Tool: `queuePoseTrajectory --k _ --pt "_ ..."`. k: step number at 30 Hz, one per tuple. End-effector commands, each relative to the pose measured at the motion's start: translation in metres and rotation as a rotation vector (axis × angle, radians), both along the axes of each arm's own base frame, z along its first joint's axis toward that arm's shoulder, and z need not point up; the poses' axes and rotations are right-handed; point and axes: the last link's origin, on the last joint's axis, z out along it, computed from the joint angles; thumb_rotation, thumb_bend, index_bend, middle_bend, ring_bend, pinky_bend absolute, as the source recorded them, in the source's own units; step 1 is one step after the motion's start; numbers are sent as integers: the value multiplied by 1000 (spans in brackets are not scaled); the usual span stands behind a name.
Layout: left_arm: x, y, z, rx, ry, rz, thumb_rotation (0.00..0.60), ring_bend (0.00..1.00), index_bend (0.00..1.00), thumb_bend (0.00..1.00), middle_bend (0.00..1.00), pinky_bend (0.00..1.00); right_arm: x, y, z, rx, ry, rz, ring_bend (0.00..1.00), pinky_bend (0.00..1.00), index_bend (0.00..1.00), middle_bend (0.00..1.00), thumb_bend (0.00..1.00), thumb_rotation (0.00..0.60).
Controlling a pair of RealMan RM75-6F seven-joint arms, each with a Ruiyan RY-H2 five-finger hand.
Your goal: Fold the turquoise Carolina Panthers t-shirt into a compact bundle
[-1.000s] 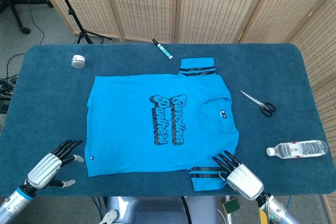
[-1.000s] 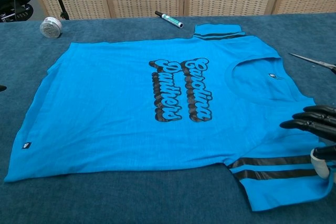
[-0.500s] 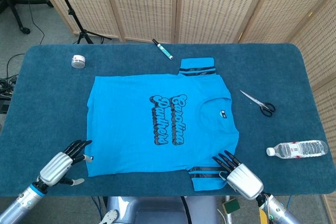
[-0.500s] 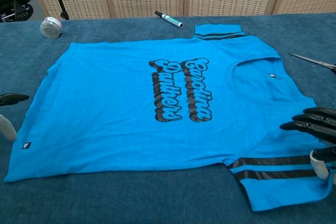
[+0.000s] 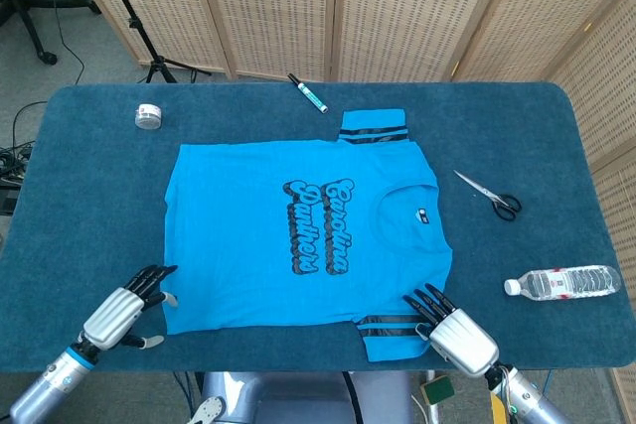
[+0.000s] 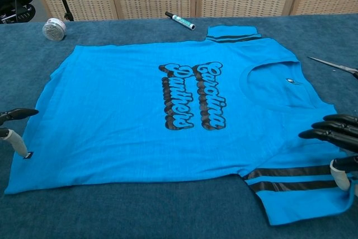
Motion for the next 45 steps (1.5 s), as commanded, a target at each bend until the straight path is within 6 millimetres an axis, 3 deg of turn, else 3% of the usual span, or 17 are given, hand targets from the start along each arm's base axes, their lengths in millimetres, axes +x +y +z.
queuePoseTrajectory --k 1,9,17,33,45 --pt "1 0 -3 -1 -5 -3 600 0 419 98 0 0 0 0 0 0 1 0 0 0 642 87 517 600" --pt "0 2 -8 0 -1 3 600 0 431 112 0 0 -1 0 0 0 4 0 0 0 642 87 517 600" --pt "2 4 -7 -5 -16 5 600 0 447 214 0 0 -1 0 -1 3 7 -1 0 0 642 88 517 600" --pt "8 4 -17 -32 -16 0 600 0 455 214 0 0 -1 -1 1 1 1 -5 0 0 642 92 517 600" --pt "10 9 -21 -30 -14 12 600 0 486 293 0 0 -1 -1 1 1 3 -5 0 0 642 92 517 600"
